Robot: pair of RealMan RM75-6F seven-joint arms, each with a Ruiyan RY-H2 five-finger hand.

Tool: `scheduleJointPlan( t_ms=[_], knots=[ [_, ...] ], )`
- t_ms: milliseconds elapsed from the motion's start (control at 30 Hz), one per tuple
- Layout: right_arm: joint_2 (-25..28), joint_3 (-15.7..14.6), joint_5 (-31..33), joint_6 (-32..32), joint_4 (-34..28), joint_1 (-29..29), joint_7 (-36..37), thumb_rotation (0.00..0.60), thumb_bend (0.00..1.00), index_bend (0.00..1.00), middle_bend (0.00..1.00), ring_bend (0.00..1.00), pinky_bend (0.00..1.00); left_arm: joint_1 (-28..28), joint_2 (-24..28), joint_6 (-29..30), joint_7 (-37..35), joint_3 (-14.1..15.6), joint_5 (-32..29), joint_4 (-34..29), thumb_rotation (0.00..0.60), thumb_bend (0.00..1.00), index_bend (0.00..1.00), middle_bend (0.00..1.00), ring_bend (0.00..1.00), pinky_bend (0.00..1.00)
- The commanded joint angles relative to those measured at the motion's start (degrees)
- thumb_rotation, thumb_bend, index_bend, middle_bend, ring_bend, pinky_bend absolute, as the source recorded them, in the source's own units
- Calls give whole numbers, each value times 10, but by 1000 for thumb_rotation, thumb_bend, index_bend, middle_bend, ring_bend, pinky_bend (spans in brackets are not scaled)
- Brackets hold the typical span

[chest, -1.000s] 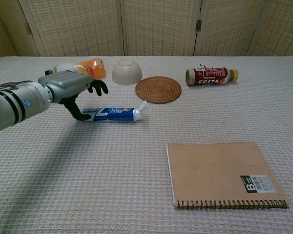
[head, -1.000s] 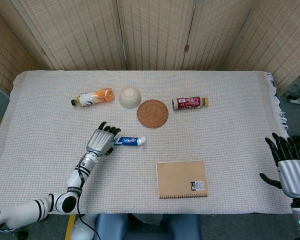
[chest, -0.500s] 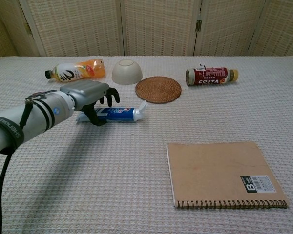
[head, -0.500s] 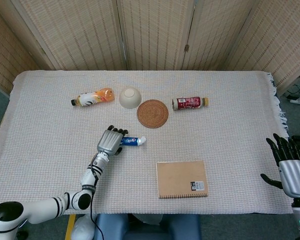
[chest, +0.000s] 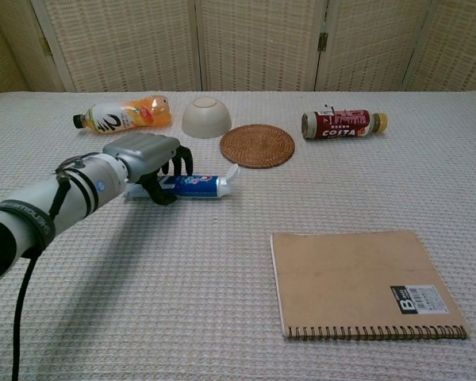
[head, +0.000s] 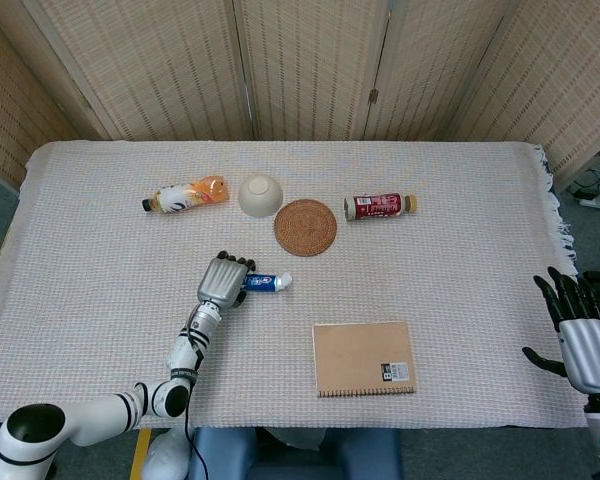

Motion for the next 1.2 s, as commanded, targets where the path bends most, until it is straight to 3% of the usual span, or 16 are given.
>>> scheduleJointPlan(
  t_ms=[33, 133, 367, 500, 633, 767, 1000, 1200],
  knots=[
    [0, 0, 0, 0, -1, 0, -1, 600, 138, 0, 0, 0, 0, 1, -3, -4, -20, 4, 15, 14, 600, 413, 411, 461, 409, 276],
    [1, 0, 0, 1, -3, -1, -1, 600, 138, 0, 0, 0, 0, 4, -5, 1, -49, 11, 42, 31, 600, 492, 488, 537, 472, 326],
    [5, -1, -10, 4, -7, 1, -1, 600, 138, 0, 0, 0, 0, 16, 15, 1, -163, 30, 115, 44, 600, 660, 685, 728, 639, 567],
    [10, -3, -25, -1, -16, 8, 1, 600, 138, 0, 0, 0, 0, 25, 44, 23, -218, 38, 158, 16, 600, 697, 711, 754, 664, 601],
    [20, -5, -56, -15, -35, 28, 7, 600, 138, 0, 0, 0, 0, 35, 93, 49, -249, 47, 200, -52, 600, 705, 713, 759, 670, 619],
    [28, -5, -92, -43, -62, 60, 6, 600, 143, 0, 0, 0, 0, 38, 139, 58, -253, 48, 222, -133, 600, 707, 718, 765, 677, 626],
    [16, 5, -121, -112, -97, 125, 1, 600, 335, 5, 0, 0, 0, 36, 181, 62, -212, 49, 234, -237, 600, 712, 720, 770, 682, 631],
    [-17, 20, -125, -185, -127, 190, -19, 600, 440, 117, 0, 0, 0, 28, 190, 56, -143, 40, 215, -308, 600, 712, 720, 770, 682, 631]
  ],
)
